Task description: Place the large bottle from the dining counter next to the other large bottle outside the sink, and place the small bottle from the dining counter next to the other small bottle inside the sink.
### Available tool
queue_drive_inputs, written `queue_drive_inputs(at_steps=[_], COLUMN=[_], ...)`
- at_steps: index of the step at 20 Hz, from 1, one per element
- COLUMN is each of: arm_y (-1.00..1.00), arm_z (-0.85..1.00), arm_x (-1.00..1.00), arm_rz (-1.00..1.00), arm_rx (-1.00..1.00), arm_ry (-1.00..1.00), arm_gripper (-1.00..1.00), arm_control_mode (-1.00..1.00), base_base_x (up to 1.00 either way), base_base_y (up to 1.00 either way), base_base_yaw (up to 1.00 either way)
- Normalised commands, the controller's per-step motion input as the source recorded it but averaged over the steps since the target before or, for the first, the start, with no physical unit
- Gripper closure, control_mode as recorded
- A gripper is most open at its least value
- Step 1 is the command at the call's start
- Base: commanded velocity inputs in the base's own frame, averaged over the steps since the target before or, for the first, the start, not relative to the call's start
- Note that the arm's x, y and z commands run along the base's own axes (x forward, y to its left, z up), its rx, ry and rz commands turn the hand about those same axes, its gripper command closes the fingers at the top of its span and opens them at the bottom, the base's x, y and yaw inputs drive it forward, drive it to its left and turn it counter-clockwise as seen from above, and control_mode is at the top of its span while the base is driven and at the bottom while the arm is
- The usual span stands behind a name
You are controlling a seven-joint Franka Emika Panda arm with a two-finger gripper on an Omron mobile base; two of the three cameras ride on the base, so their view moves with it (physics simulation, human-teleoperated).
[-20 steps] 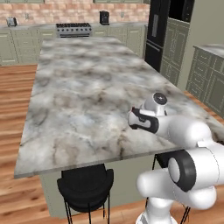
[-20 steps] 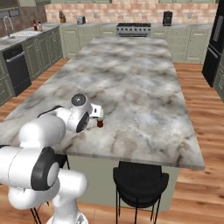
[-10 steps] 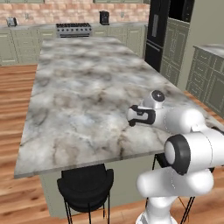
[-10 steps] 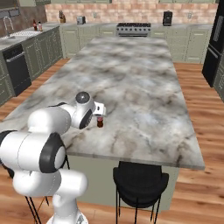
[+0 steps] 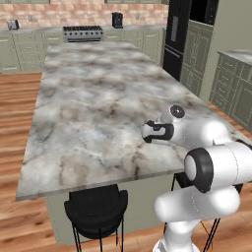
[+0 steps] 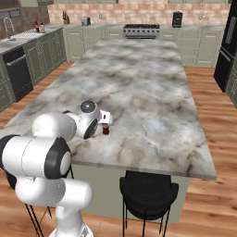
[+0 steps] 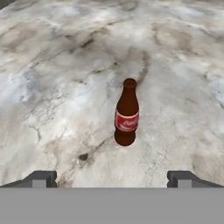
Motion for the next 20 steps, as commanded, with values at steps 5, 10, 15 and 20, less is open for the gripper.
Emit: queue_drive_inputs(at_steps=[5,10,15,20], arm_y=[-0.08,-0.09,-0.02,0.0], arm_z=[-0.07,-0.04,-0.1,-0.18], arm_x=[0.16,0.27,0.39,0.29], arm_rz=[0.0,0.0,0.0,0.0], arm_rx=[-0.01,0.0,0.0,0.0], arm_ry=[-0.02,0.0,0.0,0.0], arm_gripper=[-1.0,-1.0,-1.0,-1.0], arm_control_mode=[-1.0,-1.0,-1.0,-1.0], base_base_x=[0.0,0.0,0.0,0.0], base_base_y=[0.0,0.0,0.0,0.0], base_base_yaw=[0.0,0.0,0.0,0.0])
